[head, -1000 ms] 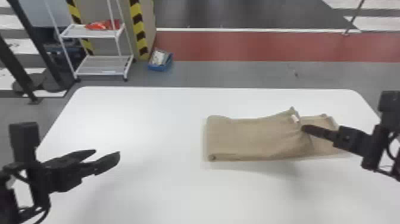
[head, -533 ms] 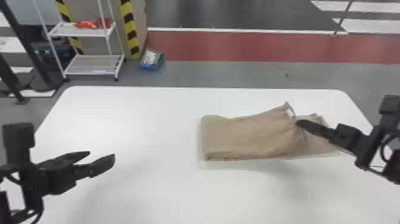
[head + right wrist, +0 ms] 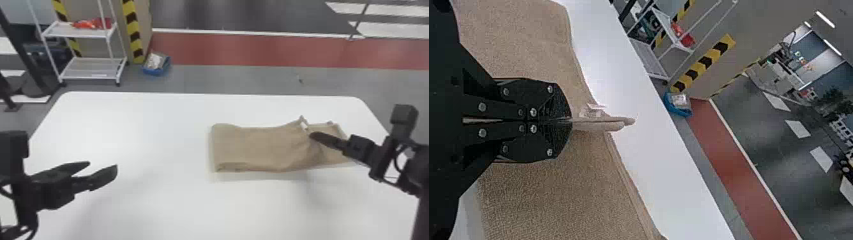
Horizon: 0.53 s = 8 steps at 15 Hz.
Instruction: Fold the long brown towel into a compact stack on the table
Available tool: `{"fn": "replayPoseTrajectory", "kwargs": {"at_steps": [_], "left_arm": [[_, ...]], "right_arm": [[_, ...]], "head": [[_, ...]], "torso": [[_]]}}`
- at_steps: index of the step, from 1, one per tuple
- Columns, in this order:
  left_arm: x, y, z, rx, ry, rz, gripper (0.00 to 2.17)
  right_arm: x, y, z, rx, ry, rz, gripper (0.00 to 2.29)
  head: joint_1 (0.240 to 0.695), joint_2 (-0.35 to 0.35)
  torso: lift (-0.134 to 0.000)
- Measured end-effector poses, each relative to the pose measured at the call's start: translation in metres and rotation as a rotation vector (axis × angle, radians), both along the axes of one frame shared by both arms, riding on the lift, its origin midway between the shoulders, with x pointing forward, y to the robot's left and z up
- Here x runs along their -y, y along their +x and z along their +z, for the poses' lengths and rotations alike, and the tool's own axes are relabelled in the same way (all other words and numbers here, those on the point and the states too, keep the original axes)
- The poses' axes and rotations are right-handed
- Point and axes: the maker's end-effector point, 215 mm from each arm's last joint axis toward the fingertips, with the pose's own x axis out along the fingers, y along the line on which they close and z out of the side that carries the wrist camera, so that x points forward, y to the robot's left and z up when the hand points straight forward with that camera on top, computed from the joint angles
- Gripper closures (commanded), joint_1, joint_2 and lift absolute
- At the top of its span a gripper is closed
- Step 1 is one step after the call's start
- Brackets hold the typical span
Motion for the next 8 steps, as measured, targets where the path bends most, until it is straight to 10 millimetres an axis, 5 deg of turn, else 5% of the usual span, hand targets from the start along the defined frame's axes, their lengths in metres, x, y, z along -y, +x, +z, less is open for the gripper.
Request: {"fn": "replayPoseTrajectory", "kwargs": {"at_steps": [3,6,8], "left_arm": [[-0.001,0.0,0.003,0.006,-0.003,0.003,0.09],[0.005,0.0,0.003,0.007,-0.023,0.005,0.09],[0.011,-0.001,0.002,0.007,-0.045,0.009,0.09]], "right_arm": [[0.028,-0.008,0.037,0.022,0.047,-0.052,1.24],[0.049,-0.013,0.002,-0.004,0.011,-0.087,1.24],[0.047,-0.009,0.0,0.001,0.016,-0.078,1.24]], "head": [[0.695,-0.086],[0.695,-0.116],[0.695,-0.125]], "torso": [[-0.124],[-0.124],[-0.124]]}}
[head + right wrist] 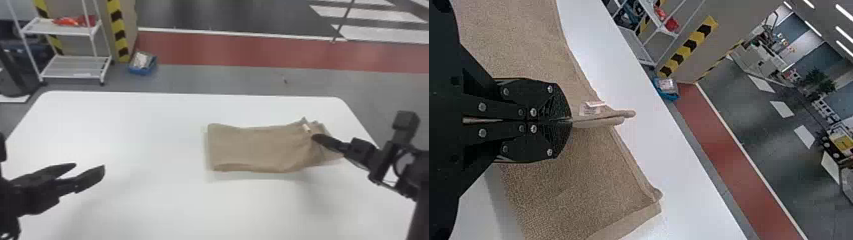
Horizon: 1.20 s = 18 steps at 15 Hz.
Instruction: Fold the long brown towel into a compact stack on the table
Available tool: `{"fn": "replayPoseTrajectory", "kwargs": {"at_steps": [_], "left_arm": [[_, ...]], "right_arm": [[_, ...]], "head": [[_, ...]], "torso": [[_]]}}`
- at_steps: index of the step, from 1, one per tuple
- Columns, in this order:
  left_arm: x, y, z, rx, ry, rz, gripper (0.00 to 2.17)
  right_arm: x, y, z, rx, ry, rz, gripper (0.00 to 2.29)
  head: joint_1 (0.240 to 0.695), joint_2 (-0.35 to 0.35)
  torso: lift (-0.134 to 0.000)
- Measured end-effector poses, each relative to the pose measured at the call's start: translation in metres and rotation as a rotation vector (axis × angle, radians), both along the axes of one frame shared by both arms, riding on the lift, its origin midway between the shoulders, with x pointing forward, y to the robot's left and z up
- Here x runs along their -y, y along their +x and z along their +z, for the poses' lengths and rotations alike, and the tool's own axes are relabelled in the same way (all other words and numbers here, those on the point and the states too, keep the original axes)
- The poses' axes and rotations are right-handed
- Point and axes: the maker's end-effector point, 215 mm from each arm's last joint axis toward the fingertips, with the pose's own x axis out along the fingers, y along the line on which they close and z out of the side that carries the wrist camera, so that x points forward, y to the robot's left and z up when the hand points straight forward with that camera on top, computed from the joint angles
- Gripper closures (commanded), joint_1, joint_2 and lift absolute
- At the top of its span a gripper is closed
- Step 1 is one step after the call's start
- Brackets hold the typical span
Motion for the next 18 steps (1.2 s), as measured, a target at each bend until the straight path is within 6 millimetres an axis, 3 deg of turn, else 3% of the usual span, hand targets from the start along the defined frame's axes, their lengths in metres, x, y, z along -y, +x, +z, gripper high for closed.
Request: {"fn": "replayPoseTrajectory", "kwargs": {"at_steps": [2,3,7,10,13,16,18], "left_arm": [[0.003,-0.005,-0.002,-0.004,-0.008,0.004,0.09],[0.002,-0.007,-0.003,-0.007,-0.011,0.005,0.09],[0.006,-0.011,-0.013,-0.025,-0.025,0.005,0.09],[0.01,-0.012,-0.015,-0.03,-0.028,0.001,0.09],[0.01,-0.014,-0.02,-0.04,-0.028,0.004,0.09],[0.011,-0.013,-0.026,-0.038,-0.025,0.003,0.09],[0.015,-0.012,-0.028,-0.038,-0.018,0.0,0.09]], "right_arm": [[0.008,0.004,0.034,0.033,0.037,-0.016,1.24],[0.019,0.003,0.041,0.037,0.035,-0.033,1.24],[0.041,0.014,-0.004,0.014,-0.03,-0.054,1.24],[0.042,0.024,0.003,0.013,-0.04,-0.039,1.24],[0.053,0.018,0.027,0.014,-0.025,-0.047,1.24],[0.077,0.012,0.001,-0.002,-0.066,-0.086,1.24],[0.068,0.018,-0.008,-0.005,-0.079,-0.06,1.24]], "head": [[0.695,-0.133],[0.695,-0.141],[0.695,-0.176],[0.695,-0.18],[0.695,-0.19],[0.695,-0.223],[0.695,-0.22]], "torso": [[-0.124],[-0.124],[-0.124],[-0.124],[-0.124],[-0.124],[-0.124]]}}
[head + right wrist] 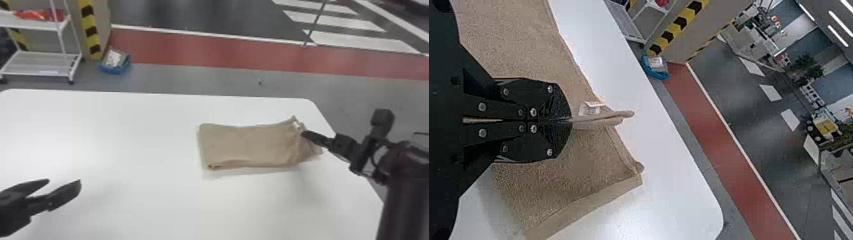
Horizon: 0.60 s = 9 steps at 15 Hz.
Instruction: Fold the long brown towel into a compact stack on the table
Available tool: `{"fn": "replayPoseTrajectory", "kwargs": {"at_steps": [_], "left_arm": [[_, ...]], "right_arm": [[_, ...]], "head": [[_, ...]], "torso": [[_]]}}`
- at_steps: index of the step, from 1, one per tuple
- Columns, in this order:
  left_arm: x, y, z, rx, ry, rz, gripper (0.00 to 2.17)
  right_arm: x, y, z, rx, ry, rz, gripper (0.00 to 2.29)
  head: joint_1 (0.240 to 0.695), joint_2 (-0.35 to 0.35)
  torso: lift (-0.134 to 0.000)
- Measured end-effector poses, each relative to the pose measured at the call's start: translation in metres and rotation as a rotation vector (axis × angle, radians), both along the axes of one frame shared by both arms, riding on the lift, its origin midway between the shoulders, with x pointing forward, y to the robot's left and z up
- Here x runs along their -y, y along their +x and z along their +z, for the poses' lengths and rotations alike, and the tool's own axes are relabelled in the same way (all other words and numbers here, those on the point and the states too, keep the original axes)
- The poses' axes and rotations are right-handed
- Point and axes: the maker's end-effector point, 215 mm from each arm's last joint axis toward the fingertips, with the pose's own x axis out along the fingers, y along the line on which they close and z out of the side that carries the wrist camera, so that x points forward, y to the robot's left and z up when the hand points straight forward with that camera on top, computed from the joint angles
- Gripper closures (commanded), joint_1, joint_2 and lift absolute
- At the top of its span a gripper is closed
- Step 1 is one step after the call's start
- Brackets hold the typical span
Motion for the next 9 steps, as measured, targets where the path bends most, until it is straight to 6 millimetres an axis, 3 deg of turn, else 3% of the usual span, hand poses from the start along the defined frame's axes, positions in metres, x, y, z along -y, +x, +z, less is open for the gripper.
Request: {"fn": "replayPoseTrajectory", "kwargs": {"at_steps": [2,3,5,7,9], "left_arm": [[0.0,0.001,0.0,0.0,0.005,-0.001,0.09],[-0.001,0.001,0.0,0.001,0.007,0.001,0.09],[-0.005,0.001,0.0,0.001,0.011,0.006,0.09],[-0.003,0.001,-0.004,-0.002,0.008,0.003,0.09],[0.003,0.0,-0.007,-0.007,0.005,-0.006,0.09]], "right_arm": [[-0.009,0.009,0.023,0.032,0.036,0.012,1.24],[-0.003,0.009,0.039,0.046,0.057,0.0,1.24],[0.034,0.0,0.056,0.06,0.062,-0.062,1.24],[0.063,-0.002,0.031,0.038,0.021,-0.098,1.24],[0.077,0.007,0.0,0.017,-0.019,-0.108,1.24]], "head": [[0.695,-0.208],[0.695,-0.204],[0.695,-0.238],[0.695,-0.268],[0.695,-0.297]], "torso": [[-0.124],[-0.124],[-0.124],[-0.124],[-0.124]]}}
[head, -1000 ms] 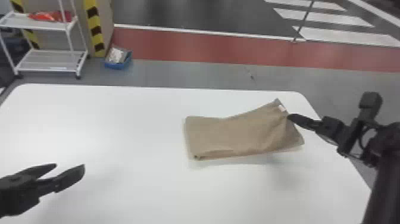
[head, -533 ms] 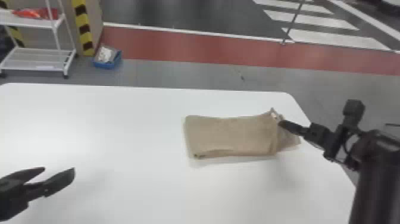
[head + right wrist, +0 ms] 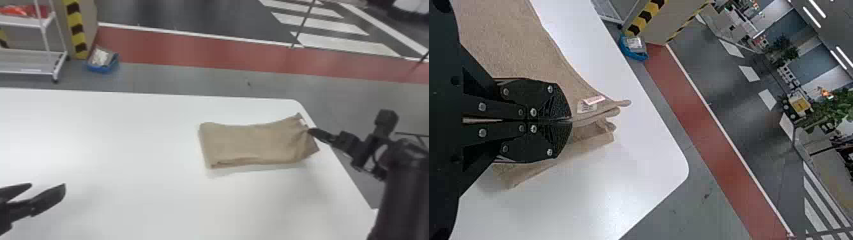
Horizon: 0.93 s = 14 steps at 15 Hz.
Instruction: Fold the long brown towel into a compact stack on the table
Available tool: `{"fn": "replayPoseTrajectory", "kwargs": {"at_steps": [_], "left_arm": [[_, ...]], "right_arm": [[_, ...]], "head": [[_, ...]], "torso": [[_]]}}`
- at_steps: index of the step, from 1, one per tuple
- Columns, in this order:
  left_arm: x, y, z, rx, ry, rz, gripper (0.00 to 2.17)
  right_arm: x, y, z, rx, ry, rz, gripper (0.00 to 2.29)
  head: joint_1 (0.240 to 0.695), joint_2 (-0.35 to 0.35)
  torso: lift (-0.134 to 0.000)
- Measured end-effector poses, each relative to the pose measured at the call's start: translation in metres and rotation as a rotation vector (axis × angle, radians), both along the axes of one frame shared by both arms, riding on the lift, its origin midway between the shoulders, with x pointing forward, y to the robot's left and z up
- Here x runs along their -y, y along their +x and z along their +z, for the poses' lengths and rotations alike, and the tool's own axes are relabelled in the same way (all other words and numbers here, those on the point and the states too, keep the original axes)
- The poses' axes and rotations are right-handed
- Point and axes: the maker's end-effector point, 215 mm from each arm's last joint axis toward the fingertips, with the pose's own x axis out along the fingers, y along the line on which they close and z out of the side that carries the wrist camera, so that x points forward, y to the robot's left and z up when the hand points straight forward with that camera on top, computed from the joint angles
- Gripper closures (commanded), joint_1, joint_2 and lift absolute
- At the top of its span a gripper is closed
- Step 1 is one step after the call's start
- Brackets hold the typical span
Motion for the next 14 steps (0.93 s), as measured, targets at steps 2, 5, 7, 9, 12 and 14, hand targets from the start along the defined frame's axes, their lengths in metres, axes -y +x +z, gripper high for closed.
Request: {"fn": "replayPoseTrajectory", "kwargs": {"at_steps": [2,5,7,9,12,14], "left_arm": [[0.002,-0.003,-0.002,-0.004,0.002,-0.004,0.09],[-0.001,-0.005,-0.004,-0.008,0.009,0.0,0.09],[0.0,-0.006,-0.005,-0.012,0.009,-0.001,0.09],[0.002,-0.009,-0.009,-0.02,0.007,-0.003,0.09],[0.001,-0.01,-0.012,-0.026,0.008,-0.003,0.09],[0.002,-0.01,-0.012,-0.026,0.006,-0.005,0.09]], "right_arm": [[0.001,0.01,-0.01,0.003,-0.011,0.004,1.24],[0.0,0.013,-0.008,0.011,-0.003,0.007,1.2],[0.002,0.012,-0.006,-0.001,0.001,0.006,0.09],[0.007,0.004,-0.012,-0.048,-0.002,-0.001,0.0],[0.022,-0.008,-0.017,-0.079,-0.02,-0.02,0.06],[0.031,-0.011,-0.02,-0.104,-0.059,-0.019,0.06]], "head": [[0.695,-0.299],[0.695,-0.295],[0.695,-0.296],[0.695,-0.305],[0.695,-0.326],[0.695,-0.337]], "torso": [[-0.124],[-0.124],[-0.124],[-0.124],[-0.124],[-0.124]]}}
